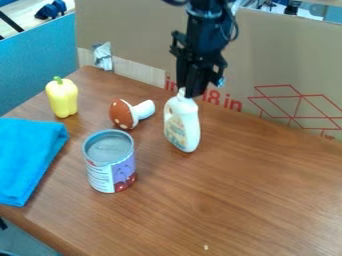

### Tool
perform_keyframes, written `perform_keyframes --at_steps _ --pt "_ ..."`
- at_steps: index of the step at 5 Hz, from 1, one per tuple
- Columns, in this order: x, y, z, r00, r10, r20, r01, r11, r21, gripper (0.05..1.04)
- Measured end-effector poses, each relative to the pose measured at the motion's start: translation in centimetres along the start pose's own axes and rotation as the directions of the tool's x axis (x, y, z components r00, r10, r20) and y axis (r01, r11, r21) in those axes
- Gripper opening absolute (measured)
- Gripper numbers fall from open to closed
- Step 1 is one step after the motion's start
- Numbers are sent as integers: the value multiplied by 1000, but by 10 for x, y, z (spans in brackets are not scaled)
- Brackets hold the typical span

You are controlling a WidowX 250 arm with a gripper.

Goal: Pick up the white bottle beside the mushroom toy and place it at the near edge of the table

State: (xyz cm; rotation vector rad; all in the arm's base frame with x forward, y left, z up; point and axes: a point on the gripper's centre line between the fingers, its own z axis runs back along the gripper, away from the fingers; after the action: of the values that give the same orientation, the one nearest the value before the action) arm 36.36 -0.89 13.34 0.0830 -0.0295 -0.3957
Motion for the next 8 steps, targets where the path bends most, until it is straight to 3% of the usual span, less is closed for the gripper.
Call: perform_keyframes --at_steps 1,2,3,4,5,7,8 --pt "-8 -28 26 996 -48 75 49 999 -6 239" --pt "-16 -72 45 987 -124 99 125 992 -3 239" --pt "-29 -127 48 962 -251 105 254 967 -9 239" --pt "-38 -165 42 935 -341 98 347 936 -52 239" --pt "-50 -193 40 918 -392 66 396 917 -56 239" --pt "-69 -207 4 912 -410 -24 407 911 -64 239" --pt "-69 -209 -5 908 -417 -39 414 908 -62 239"
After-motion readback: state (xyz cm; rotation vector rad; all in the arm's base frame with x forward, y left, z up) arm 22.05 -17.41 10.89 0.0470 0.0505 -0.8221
